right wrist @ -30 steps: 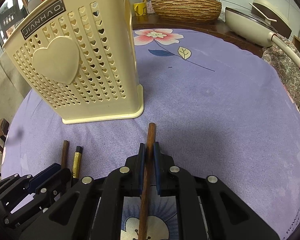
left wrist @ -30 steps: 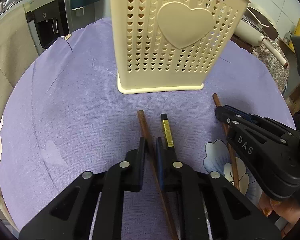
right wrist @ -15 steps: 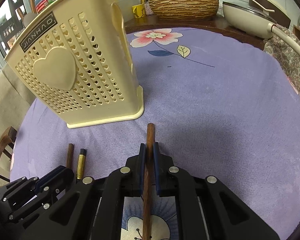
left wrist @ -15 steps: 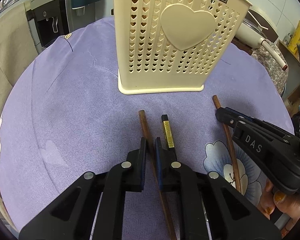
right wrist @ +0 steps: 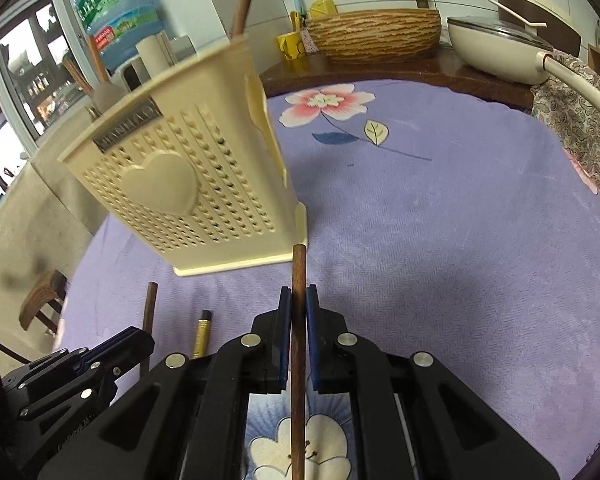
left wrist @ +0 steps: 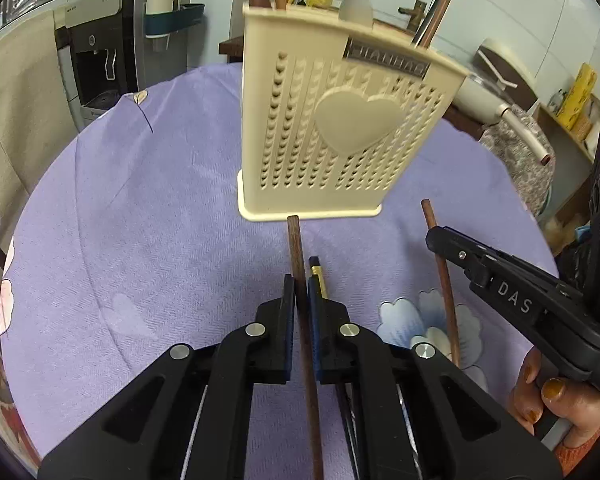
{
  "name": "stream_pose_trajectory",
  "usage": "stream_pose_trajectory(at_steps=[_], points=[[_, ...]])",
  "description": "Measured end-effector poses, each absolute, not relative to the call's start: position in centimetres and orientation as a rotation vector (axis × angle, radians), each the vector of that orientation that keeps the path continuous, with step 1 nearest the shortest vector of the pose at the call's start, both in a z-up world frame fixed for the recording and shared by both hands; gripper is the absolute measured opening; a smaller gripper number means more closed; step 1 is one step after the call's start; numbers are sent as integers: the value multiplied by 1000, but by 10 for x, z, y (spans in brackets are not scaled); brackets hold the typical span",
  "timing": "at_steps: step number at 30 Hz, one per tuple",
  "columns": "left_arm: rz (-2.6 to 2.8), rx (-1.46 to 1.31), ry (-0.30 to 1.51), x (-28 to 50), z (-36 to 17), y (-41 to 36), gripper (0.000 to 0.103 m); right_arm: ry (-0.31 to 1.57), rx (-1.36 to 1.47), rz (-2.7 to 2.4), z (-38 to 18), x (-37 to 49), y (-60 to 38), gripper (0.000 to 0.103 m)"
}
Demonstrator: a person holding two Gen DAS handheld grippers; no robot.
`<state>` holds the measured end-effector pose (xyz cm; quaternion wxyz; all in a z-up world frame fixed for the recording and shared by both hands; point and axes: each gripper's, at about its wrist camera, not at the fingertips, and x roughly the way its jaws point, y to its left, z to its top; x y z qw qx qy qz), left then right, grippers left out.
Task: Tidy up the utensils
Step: 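Lift and lower the brown chopstick into the holder with the left tool while the right tool does likewise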
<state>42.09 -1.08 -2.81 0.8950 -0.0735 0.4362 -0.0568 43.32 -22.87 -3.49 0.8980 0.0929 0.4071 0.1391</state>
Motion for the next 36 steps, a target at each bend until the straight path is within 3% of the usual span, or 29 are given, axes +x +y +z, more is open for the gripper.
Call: stream_pose_trajectory(at_steps=[19,36], points=[[-242,-151,640,341,94,11,6,563,106,452,83,353,-251,8],[-253,-120,569,356,150,18,6,482,110,492,142,363,-249,7]])
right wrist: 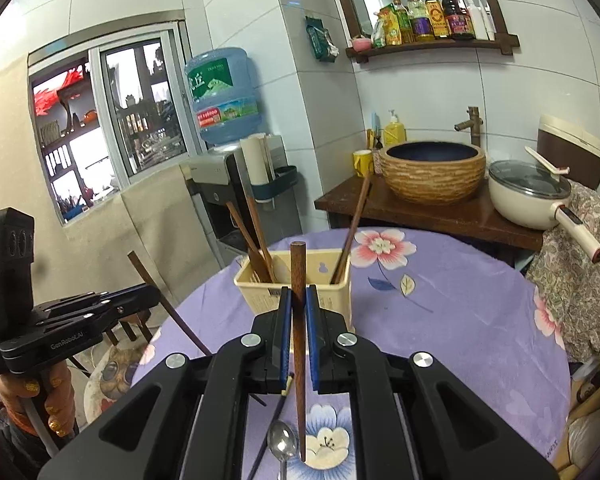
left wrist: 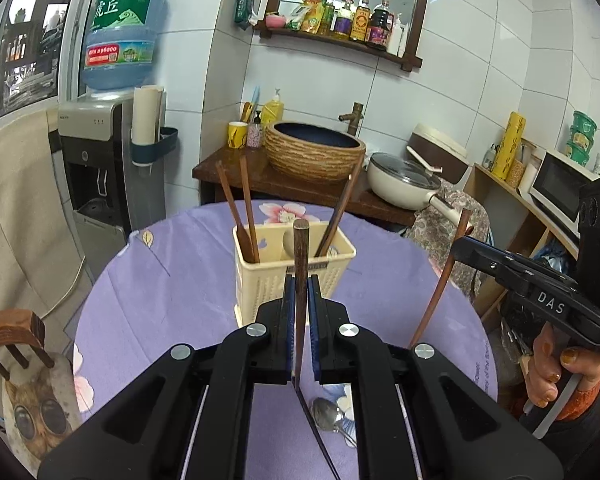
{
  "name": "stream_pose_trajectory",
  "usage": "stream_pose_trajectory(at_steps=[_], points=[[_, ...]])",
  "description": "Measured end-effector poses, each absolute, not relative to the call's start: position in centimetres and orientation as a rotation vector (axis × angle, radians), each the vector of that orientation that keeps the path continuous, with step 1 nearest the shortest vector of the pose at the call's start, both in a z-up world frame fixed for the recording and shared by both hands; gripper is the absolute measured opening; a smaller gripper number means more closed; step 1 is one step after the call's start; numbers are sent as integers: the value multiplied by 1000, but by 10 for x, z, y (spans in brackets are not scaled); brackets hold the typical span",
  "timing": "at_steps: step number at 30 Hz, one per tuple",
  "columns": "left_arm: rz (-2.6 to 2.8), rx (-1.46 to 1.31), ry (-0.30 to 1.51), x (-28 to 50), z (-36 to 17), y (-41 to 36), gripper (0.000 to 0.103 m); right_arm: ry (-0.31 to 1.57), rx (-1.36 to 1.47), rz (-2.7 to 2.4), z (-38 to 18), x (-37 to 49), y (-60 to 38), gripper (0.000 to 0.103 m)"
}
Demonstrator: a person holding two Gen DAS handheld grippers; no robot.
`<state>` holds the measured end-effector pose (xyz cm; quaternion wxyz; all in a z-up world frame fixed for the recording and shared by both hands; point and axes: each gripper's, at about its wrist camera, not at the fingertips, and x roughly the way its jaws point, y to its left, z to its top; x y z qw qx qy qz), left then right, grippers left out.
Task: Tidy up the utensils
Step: 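Lift and lower the brown chopstick into the holder with the left tool while the right tool does likewise, then release the chopsticks into the holder with both tools, then move the right tool toward the metal spoon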
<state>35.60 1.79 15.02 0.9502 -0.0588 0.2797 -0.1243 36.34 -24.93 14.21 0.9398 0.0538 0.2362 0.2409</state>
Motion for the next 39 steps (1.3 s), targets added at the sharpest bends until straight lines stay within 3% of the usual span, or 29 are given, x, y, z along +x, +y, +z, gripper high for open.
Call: stream_pose_trajectory(at_steps=[11,16,29,39], points=[[-189,-113,439,407,263,20,6,307,125,456,239,405,-229,7],[-124,-120,422,438,277,19,6,256,120,394,253,434,-212,7],[-45,-170,576,491,181,25,6,379,106,322,154,480,-193,7],[-41,-169,660,504,128,19,7,423,74,335,127,484,-188,8]])
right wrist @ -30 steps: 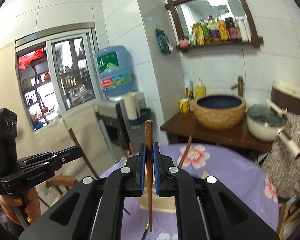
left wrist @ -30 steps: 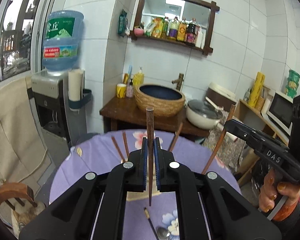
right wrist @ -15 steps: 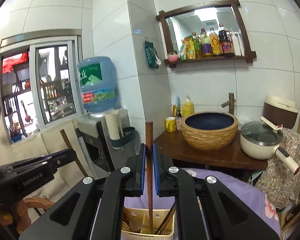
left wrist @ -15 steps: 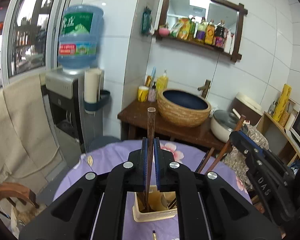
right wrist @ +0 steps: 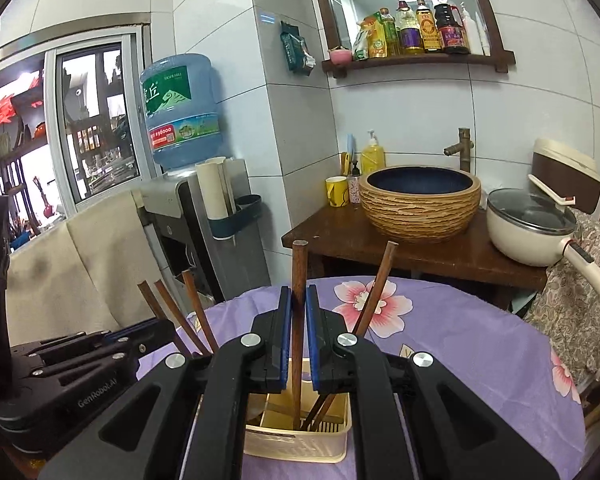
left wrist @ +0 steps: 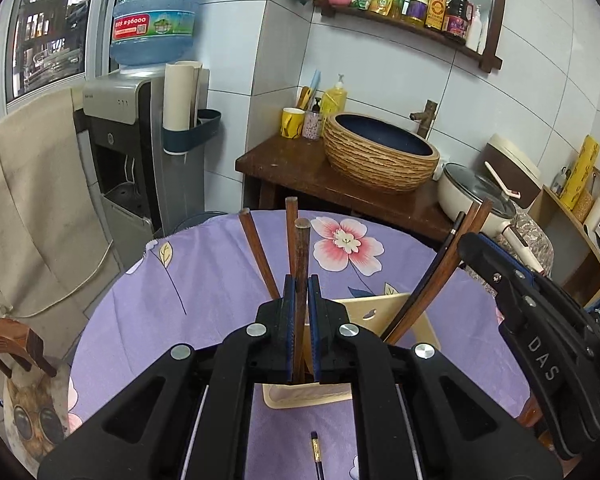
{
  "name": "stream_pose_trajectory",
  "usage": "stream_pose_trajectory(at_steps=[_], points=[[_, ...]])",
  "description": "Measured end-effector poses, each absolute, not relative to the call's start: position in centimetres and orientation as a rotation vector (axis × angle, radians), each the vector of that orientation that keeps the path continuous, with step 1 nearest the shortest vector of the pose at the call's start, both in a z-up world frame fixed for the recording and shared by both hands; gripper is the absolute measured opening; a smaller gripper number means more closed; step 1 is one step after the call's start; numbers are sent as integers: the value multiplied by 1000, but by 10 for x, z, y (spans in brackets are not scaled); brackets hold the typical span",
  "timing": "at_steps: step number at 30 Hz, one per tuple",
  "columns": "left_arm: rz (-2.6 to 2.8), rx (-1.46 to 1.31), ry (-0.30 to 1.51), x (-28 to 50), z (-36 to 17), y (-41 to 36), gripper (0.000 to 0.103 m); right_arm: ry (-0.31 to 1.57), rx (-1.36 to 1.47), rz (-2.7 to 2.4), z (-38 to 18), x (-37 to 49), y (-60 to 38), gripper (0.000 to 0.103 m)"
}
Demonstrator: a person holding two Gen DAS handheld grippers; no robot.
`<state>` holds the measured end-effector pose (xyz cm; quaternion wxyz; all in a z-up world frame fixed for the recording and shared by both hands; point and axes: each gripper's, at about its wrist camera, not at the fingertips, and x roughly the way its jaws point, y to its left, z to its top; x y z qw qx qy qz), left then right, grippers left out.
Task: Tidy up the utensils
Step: 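Release the chopsticks into the holder with both tools, then move the right tool toward the metal spoon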
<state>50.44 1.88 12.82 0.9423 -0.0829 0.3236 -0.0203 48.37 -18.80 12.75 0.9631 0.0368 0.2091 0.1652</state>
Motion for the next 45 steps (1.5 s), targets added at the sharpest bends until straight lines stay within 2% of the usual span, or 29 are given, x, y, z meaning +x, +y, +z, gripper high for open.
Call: stream_pose_trajectory(at_steps=[2,4,5,6,8,9,10,12,19,26,37,45], points=[[-49,-170,655,503,127,19,7,424,87,340,128,483,-190,8],[-58,-172,651,500,127,19,7,418,102,359,128,480,-194,22],[-62,-173,648,498,127,19,7,410,110,361,127,478,-196,38],[-71,-174,641,493,126,20,7,402,120,359,127,475,-199,46],[-88,-185,633,480,125,23,9,414,126,362,124,467,-204,46],[-96,-197,628,471,122,26,20,423,130,358,122,463,-207,46],[-102,-209,620,462,120,30,44,435,130,356,118,458,-209,47],[-107,-238,585,439,112,38,77,482,112,366,106,446,-212,50],[-26,-229,673,387,47,57,79,698,48,458,29,403,-204,51],[66,-235,768,359,-11,67,79,833,-10,459,-36,362,-181,50],[70,-239,819,345,-38,66,79,903,-40,408,-69,351,-160,50],[81,-241,830,345,-41,64,79,886,-80,385,-71,352,-156,37]])
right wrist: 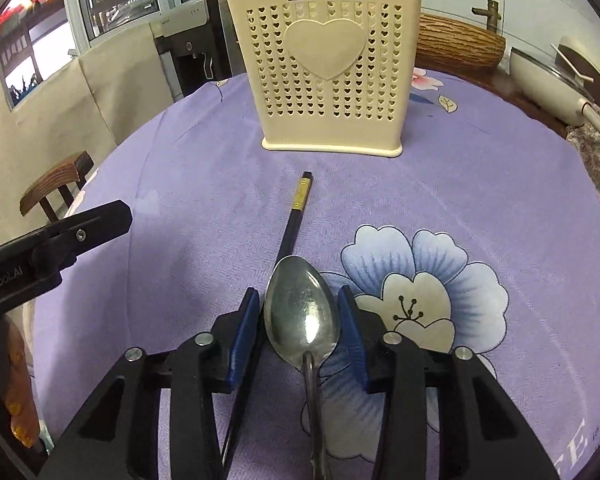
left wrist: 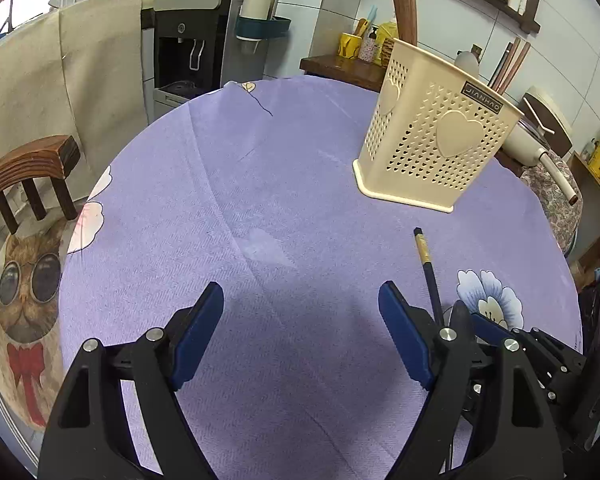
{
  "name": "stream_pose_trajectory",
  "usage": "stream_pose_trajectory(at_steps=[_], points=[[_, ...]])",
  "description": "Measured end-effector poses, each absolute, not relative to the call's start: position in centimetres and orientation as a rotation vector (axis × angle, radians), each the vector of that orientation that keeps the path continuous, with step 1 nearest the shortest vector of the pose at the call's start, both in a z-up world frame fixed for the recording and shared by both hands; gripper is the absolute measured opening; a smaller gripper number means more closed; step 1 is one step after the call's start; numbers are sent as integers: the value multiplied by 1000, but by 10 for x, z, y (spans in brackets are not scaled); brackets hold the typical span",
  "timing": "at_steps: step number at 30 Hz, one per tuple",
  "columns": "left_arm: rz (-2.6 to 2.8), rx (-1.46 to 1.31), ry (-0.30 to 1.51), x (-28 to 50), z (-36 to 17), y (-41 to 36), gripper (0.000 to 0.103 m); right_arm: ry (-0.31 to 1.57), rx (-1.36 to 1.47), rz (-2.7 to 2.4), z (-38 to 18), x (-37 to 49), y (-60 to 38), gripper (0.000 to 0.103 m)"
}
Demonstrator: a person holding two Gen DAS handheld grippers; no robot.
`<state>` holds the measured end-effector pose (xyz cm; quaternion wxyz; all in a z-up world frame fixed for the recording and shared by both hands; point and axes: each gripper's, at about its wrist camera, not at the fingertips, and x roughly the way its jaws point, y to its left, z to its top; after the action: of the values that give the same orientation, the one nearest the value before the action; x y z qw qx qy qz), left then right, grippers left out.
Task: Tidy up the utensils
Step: 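Release the chopsticks into the holder with both tools, then move the right tool toward the metal spoon, then grasp the black gold-tipped chopstick with the left tool while the right tool grasps the metal spoon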
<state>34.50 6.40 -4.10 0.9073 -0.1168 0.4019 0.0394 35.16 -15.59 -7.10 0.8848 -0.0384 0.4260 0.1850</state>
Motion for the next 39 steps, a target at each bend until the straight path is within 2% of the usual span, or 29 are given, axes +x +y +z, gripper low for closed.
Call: stream_pose_trajectory(at_steps=[13,19,23,25,28,33,39], points=[[24,-211,857,349,-43,42,78,828,69,348,-49,350,-189,37],[-92,-167,895,370,-39,9,54,773,109,301,-33,345,-209,37],[-149,-153,942,394,-45,-15,44,750,120,279,-28,342,-217,37],[-150,-137,970,405,-51,-24,34,744,131,268,-26,343,-222,37],[-141,-111,984,417,-58,-37,25,733,135,254,-24,341,-229,37],[-142,-79,999,428,-67,-52,17,725,148,240,-23,340,-237,37],[-116,-62,976,434,-69,-59,15,726,152,242,-23,341,-238,37]])
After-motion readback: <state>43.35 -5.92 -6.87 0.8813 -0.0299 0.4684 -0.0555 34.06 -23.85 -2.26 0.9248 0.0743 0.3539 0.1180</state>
